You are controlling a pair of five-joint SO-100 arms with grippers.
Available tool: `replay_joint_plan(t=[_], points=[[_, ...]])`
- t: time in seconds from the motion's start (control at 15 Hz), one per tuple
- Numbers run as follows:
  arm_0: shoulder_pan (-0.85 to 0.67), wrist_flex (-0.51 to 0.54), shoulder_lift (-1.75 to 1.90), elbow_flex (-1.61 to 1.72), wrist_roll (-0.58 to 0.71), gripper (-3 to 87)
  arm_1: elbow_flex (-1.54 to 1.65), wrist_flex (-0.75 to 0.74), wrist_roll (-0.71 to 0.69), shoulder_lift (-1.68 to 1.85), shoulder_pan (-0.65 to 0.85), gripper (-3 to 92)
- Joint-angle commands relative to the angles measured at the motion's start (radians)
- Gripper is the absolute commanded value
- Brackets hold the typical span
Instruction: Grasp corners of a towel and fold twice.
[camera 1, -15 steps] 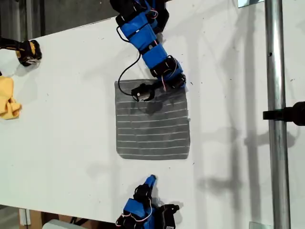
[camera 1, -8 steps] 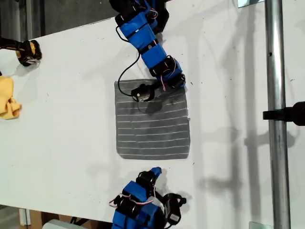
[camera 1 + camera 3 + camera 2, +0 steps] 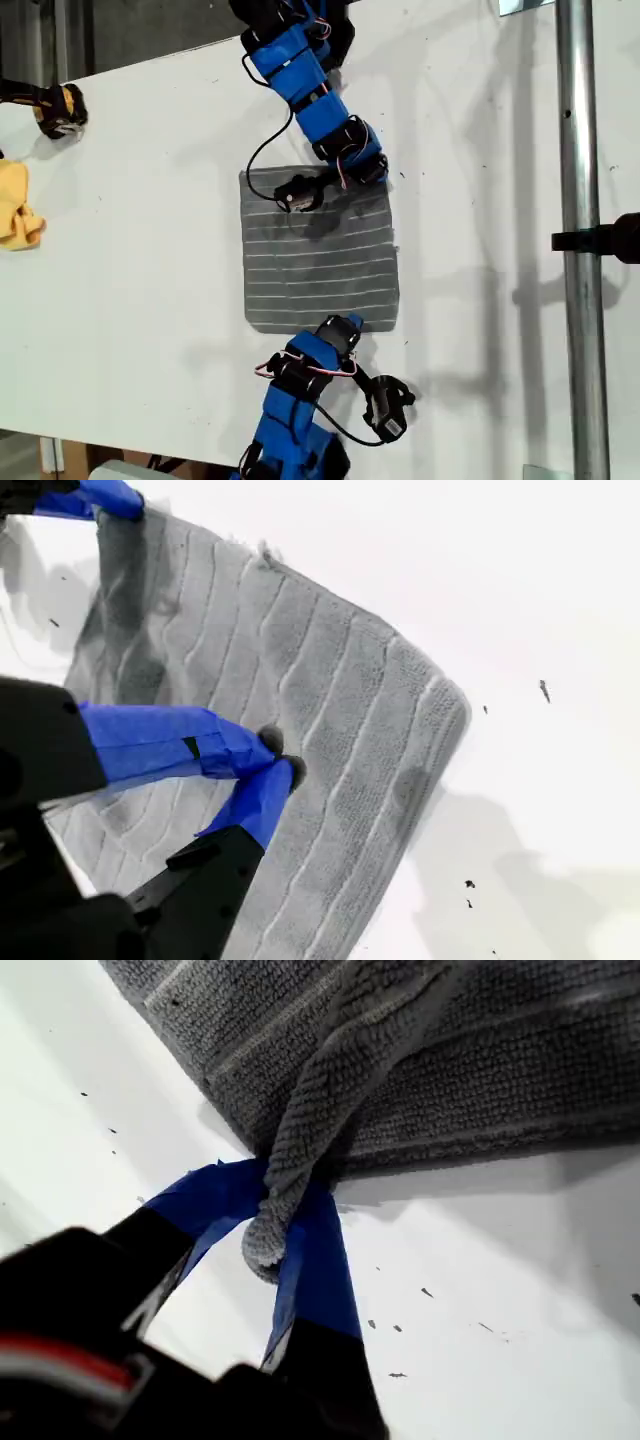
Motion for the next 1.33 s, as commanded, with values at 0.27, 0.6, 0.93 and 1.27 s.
replay_joint_plan(t=[0.27, 0.6, 0.93, 1.27], points=[[0.028, 0.114, -0.046, -0.077, 0.008, 32.2, -0.006, 0.0, -0.002, 0.031, -0.005, -0.2], [0.014, 0.026, -0.187, -0.091, 0.034, 30.2, -0.006, 0.0, 0.002, 0.038, -0.006, -0.2], [0.032, -0.087, -0.336, -0.095, -0.034, 29.1, -0.008, -0.002, 0.02, 0.041, -0.026, -0.2], [0.035, -0.216, -0.382, 0.041, -0.141, 17.0, -0.006, 0.011, 0.044, 0.064, -0.052, -0.2]])
